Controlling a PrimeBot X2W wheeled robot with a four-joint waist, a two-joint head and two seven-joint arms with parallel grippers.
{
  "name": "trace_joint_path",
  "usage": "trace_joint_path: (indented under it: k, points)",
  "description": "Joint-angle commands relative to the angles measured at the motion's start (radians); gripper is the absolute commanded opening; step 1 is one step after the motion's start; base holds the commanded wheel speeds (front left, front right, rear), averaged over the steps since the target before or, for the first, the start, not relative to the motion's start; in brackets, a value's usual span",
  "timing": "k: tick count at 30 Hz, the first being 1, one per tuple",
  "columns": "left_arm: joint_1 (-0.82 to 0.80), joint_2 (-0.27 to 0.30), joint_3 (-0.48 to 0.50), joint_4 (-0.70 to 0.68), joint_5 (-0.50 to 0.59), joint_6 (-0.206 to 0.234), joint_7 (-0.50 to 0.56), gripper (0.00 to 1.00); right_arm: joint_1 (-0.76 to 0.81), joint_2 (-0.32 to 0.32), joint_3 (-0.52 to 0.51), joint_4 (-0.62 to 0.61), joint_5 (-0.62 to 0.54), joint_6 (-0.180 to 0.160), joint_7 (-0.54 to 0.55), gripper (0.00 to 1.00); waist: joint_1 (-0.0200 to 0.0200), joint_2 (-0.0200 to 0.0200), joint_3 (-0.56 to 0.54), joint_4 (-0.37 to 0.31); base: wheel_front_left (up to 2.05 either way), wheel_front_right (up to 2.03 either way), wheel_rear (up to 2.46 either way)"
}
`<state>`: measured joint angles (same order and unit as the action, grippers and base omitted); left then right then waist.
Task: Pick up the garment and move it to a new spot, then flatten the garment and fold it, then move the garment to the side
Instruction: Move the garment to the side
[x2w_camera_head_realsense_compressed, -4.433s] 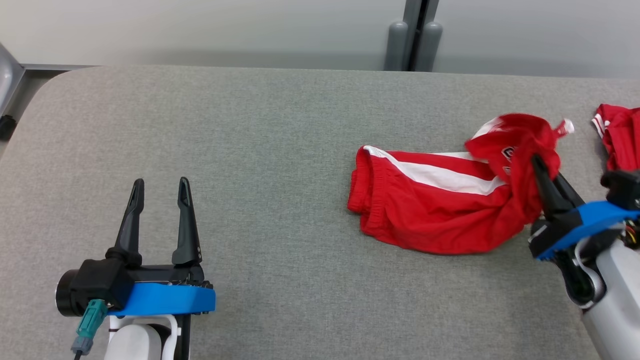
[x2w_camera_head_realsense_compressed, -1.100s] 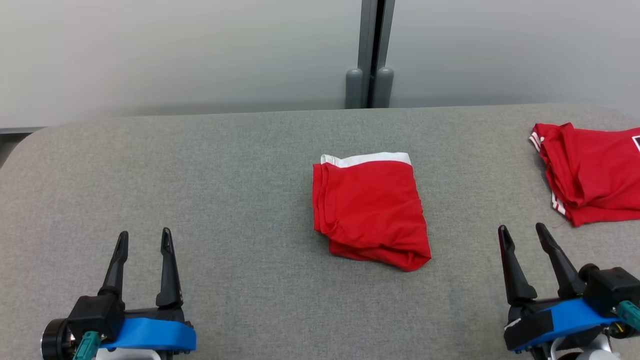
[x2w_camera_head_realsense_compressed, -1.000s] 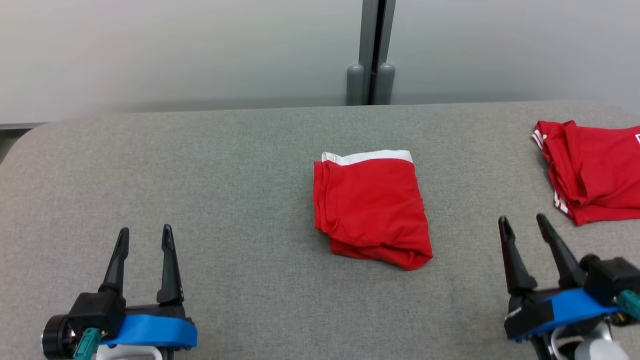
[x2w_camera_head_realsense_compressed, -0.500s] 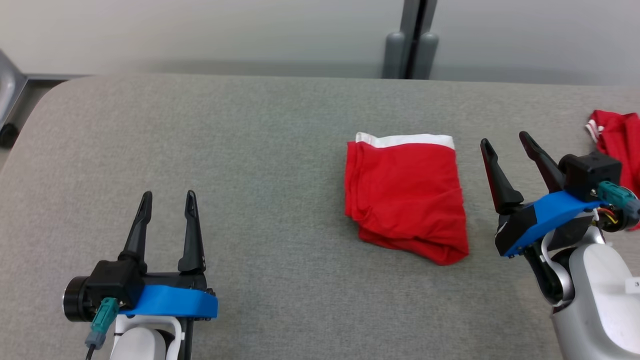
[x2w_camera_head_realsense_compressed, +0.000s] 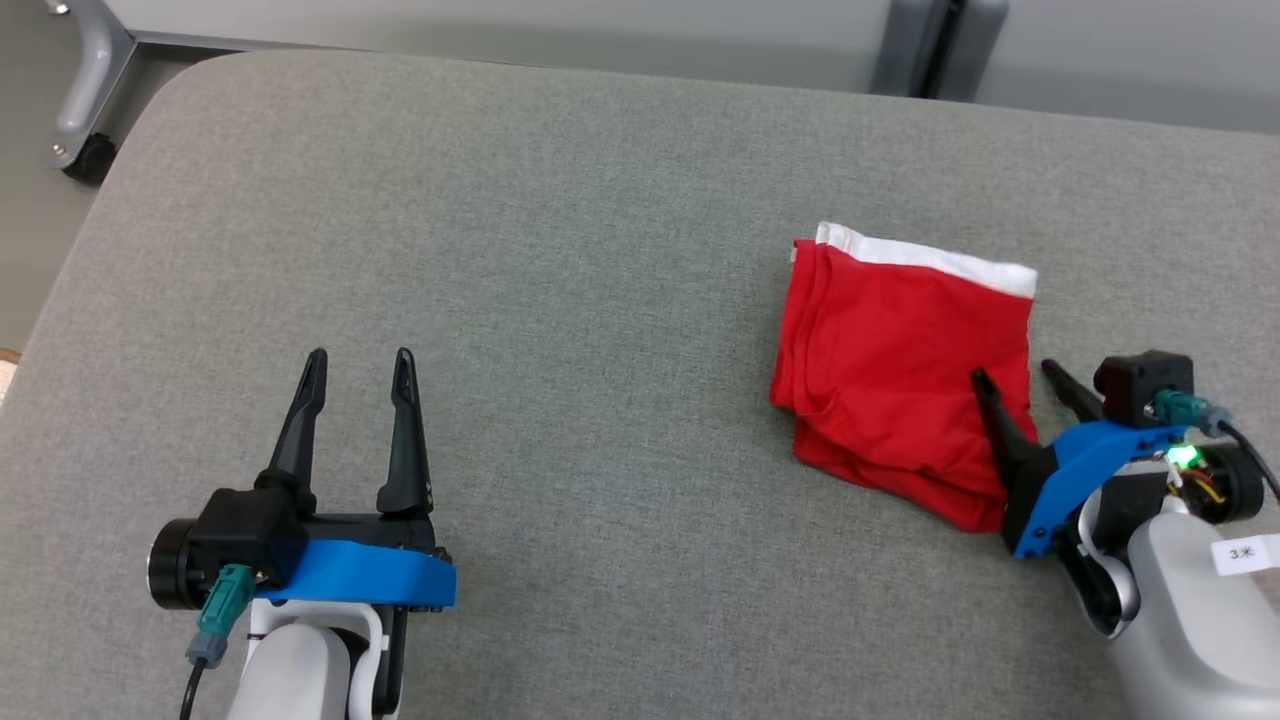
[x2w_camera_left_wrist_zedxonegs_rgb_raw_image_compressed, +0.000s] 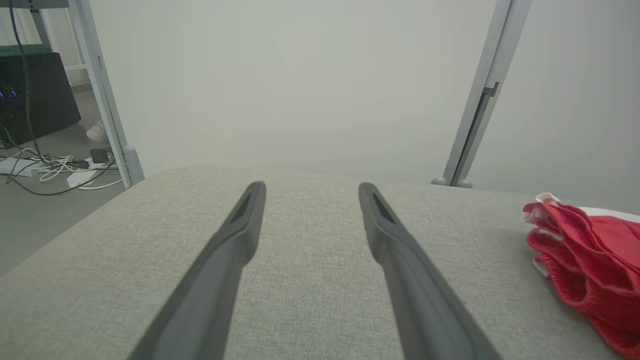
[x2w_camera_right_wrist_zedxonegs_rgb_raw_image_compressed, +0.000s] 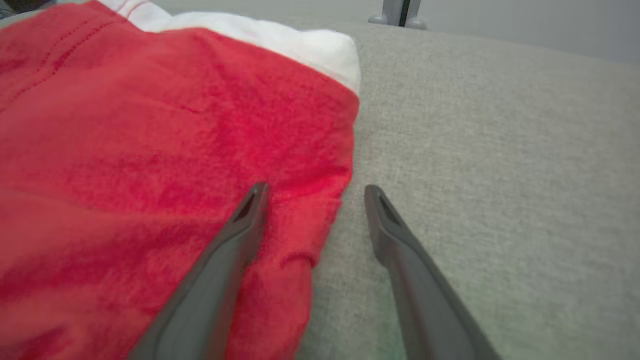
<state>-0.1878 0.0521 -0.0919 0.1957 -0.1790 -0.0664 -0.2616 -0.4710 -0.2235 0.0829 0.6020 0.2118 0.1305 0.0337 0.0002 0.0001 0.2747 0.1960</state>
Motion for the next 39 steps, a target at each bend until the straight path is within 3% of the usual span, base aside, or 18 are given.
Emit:
trace_joint_path:
  k: [1, 8, 9, 10, 11, 18, 26, 32, 39]
  points:
    - [-0.014, -0.002, -0.002, 0.002, -0.005, 0.003, -0.005, 1.00, -0.010, 0.013, 0.006, 0.032, 0.019, 0.001, -0.009, 1.00, -0.0002, -0.0001, 0.003, 0.007, 0.00, 0.00, 0.00]
    - [-0.012, -0.002, -0.002, -0.001, -0.009, 0.013, -0.005, 1.00, -0.004, 0.058, 0.067, 0.116, 0.129, 0.002, 0.015, 1.00, -0.0002, -0.0001, -0.001, -0.006, 0.00, 0.00, 0.00]
    - [-0.012, -0.002, -0.002, 0.000, -0.011, 0.013, -0.005, 1.00, -0.007, 0.057, 0.077, 0.122, 0.139, 0.002, 0.010, 0.71, -0.0002, -0.0001, -0.004, -0.010, 0.00, 0.00, 0.00]
    - [-0.013, -0.002, -0.003, 0.001, -0.012, 0.014, -0.005, 1.00, -0.011, 0.053, 0.082, 0.126, 0.147, 0.002, 0.003, 0.03, -0.0002, -0.0001, -0.006, -0.014, 0.00, 0.00, 0.00]
    - [-0.012, -0.002, -0.003, 0.001, -0.013, 0.014, -0.005, 1.00, -0.016, 0.048, 0.089, 0.130, 0.153, 0.002, -0.006, 0.00, -0.0002, -0.0001, -0.010, -0.018, 0.00, 0.00, 0.00]
    - [-0.013, -0.002, -0.001, -0.008, -0.007, 0.013, -0.005, 1.00, -0.049, -0.005, 0.118, 0.109, 0.173, 0.000, -0.072, 0.00, -0.0002, -0.0001, -0.003, -0.070, 0.00, 0.00, 0.00]
    - [-0.055, -0.002, 0.001, -0.024, 0.003, 0.014, -0.005, 1.00, -0.039, -0.108, 0.148, 0.001, 0.187, 0.001, -0.101, 0.00, -0.0002, -0.0001, 0.054, -0.188, 0.00, 0.00, 0.00]
    - [-0.105, 0.000, 0.003, -0.026, 0.028, 0.003, -0.005, 1.00, -0.013, -0.186, 0.106, -0.071, 0.213, 0.001, -0.092, 0.00, -0.0002, -0.0001, 0.092, -0.271, 0.00, 0.00, 0.00]
    - [-0.145, 0.000, -0.003, -0.019, 0.041, -0.005, -0.005, 1.00, -0.002, -0.231, 0.064, -0.115, 0.233, 0.001, -0.086, 0.00, -0.0002, -0.0001, 0.117, -0.295, 0.00, 0.00, 0.00]
